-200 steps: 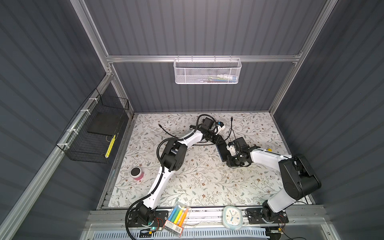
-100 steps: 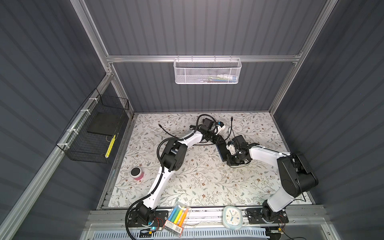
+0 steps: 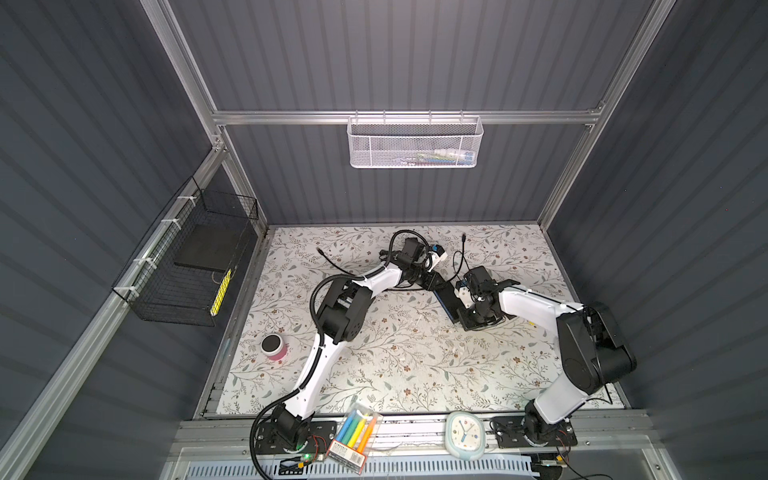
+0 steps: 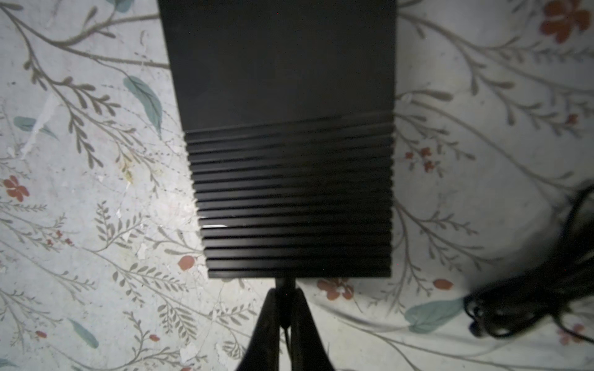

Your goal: Insert the plug into the switch port

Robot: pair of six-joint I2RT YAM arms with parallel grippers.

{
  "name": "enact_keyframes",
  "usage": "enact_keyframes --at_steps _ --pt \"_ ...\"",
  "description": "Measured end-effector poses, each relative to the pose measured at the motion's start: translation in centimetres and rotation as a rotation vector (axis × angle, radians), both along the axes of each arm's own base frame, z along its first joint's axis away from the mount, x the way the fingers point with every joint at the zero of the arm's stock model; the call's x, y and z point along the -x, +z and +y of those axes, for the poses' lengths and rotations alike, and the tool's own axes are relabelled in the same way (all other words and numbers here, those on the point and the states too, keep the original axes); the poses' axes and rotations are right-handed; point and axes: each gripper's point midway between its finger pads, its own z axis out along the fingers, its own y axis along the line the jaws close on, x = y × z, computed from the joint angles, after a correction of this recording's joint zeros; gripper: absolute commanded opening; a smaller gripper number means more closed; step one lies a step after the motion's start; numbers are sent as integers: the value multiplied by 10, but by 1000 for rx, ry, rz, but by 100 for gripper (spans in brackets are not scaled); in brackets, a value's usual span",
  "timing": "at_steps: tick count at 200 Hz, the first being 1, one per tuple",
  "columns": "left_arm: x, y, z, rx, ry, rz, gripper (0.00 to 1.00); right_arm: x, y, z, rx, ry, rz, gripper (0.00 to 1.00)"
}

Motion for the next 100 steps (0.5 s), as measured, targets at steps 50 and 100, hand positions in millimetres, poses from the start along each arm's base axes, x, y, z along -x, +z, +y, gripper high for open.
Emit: enact_keyframes --at_steps 50,100 --pt "6 -1 5 -5 -1 13 25 -9 10 4 28 140 -48 16" --pt "16 0 8 -15 -8 30 25 -30 19 6 52 157 -142 25"
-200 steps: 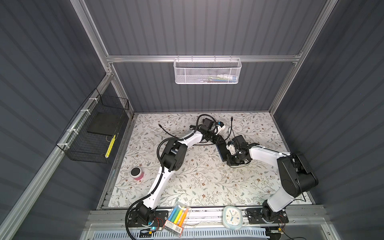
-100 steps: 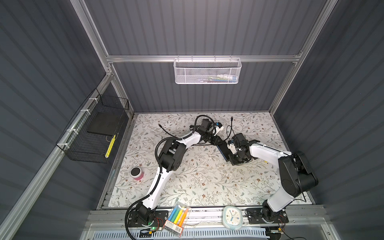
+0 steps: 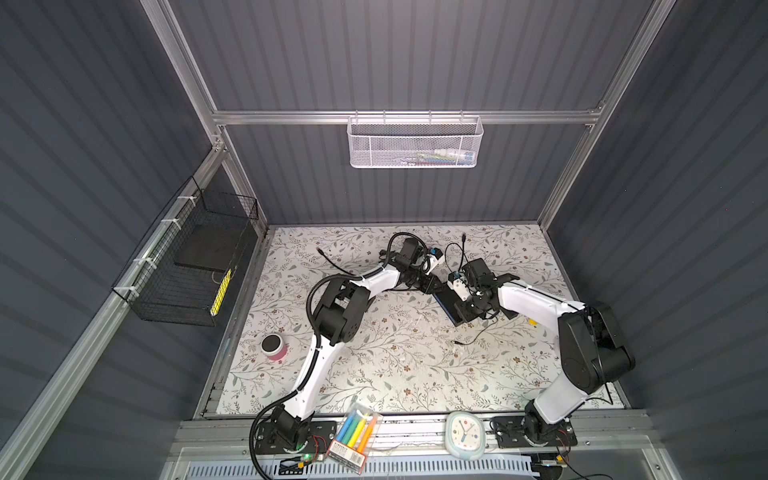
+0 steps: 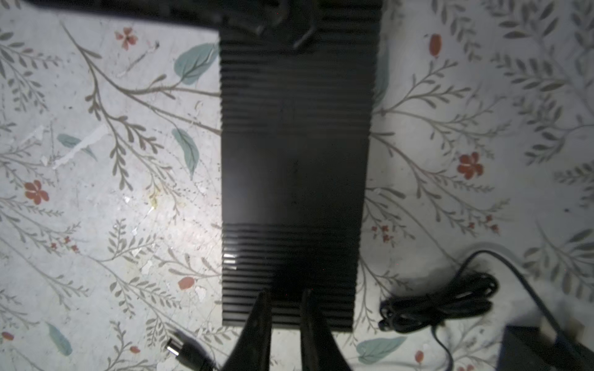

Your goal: Insert the plug into the switch port

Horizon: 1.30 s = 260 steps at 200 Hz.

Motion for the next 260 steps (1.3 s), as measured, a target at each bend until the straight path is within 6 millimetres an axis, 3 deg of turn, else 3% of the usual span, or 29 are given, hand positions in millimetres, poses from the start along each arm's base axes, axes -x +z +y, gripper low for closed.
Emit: enact_keyframes --at_steps 27,69,91,122,157,179,229,260 --pt "1 0 7 -14 17 20 27 4 11 1 -20 17 -29 28" --pt "-3 -1 43 -41 112 92 46 42 41 10 -44 167 -98 31" --pt "-19 8 71 -48 196 102 49 71 34 11 -47 272 -84 32" --pt "-40 54 106 -10 301 35 51 105 12 3 -35 387 -29 33" --pt "-37 124 138 77 386 -73 52 110 -2 7 -24 467 17 32" --pt "-32 150 163 111 438 -116 53 111 -14 11 -13 504 42 31" --pt "-33 148 216 93 555 -100 53 104 -33 12 23 529 54 29" --pt "-30 142 225 80 573 -83 53 97 -34 13 37 533 30 29"
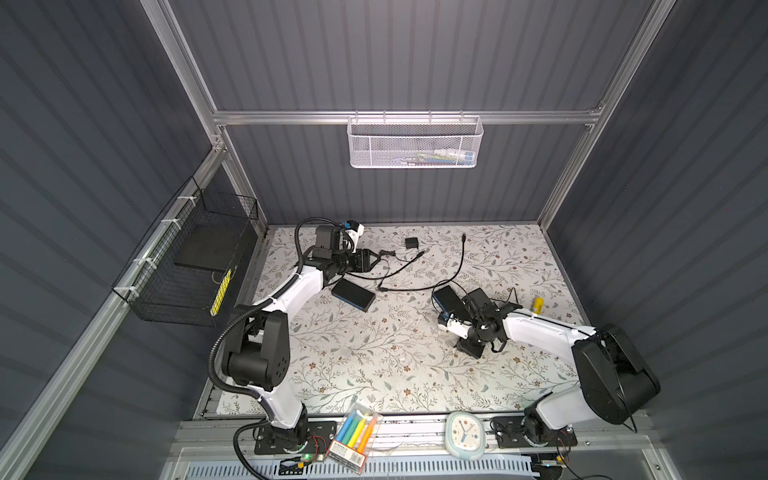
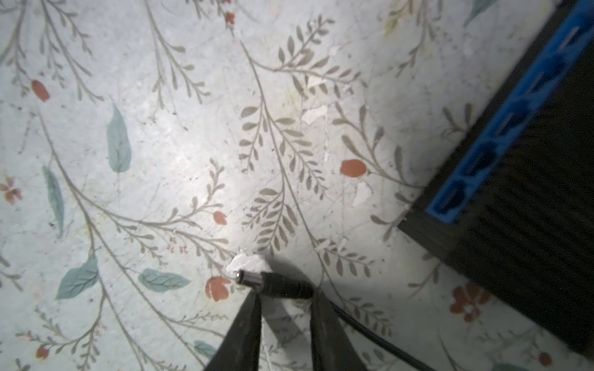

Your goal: Insert the plug into the switch port

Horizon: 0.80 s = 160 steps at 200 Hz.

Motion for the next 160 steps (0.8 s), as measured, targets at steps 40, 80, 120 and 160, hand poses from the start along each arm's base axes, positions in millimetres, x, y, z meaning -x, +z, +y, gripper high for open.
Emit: enact_keyframes --at_steps 40,80,120,160 --pt "2 -2 0 -3 -2 15 52 -10 0 2 10 12 -39 30" --pt "3 -3 0 0 -7 18 51 -16 2 4 24 30 -72 35" --pt "5 -1 -3 12 -21 21 51 -19 12 5 25 46 -119 36" --pt "9 -8 -3 14 -29 40 50 -19 10 5 33 65 -117 37"
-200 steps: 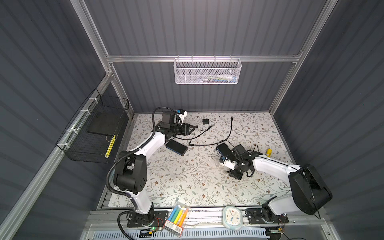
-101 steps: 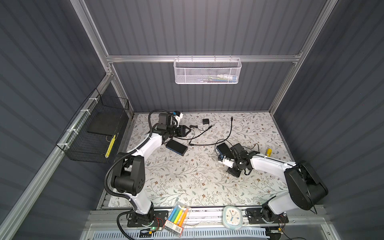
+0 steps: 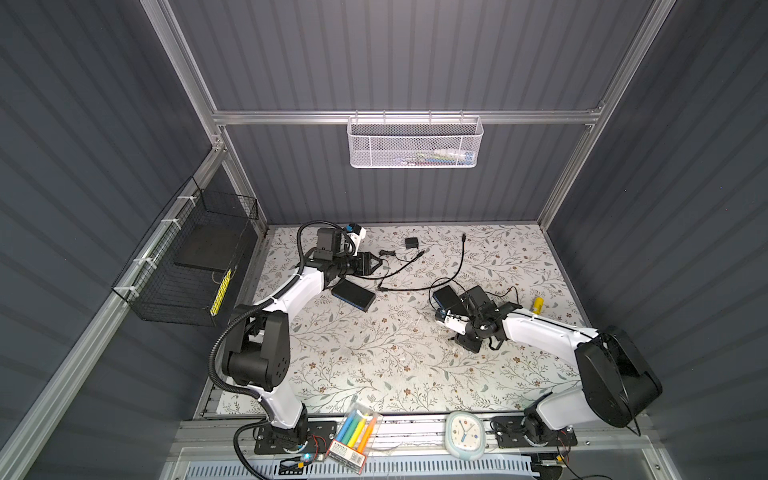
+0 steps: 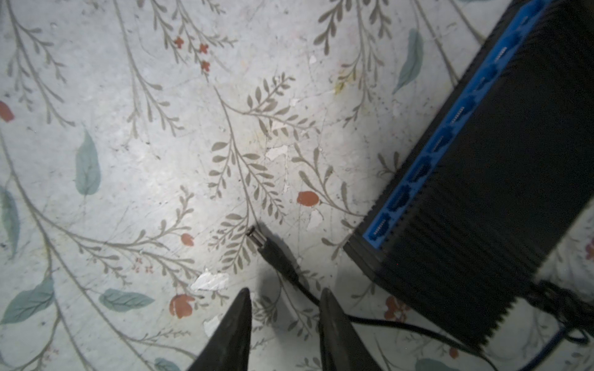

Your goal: Insert the plug into the switch port

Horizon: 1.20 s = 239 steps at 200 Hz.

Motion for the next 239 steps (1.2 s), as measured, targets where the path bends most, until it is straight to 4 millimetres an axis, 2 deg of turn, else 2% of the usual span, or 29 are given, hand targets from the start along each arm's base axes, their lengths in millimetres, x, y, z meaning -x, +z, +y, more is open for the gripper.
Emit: enact_keyframes --at_steps 64,100,129,168,190,233,239 --pt "4 -4 0 -1 -4 15 50 -10 -7 8 13 36 18 36" --pt "5 -4 0 0 -7 16 50 -10 -9 12 4 48 33 25" --pt "5 -5 0 -1 -7 16 50 -7 -9 14 -7 53 48 12" --pt "8 -4 -2 11 -22 21 49 -3 -9 19 -22 47 63 3" --pt "13 -8 -4 24 -39 40 49 -1 -6 21 -40 43 63 0" --pt "25 -13 -8 57 -72 78 48 1 16 26 -112 9 27 0" --pt "27 -13 -9 65 -78 86 48 1 23 27 -128 3 13 4"
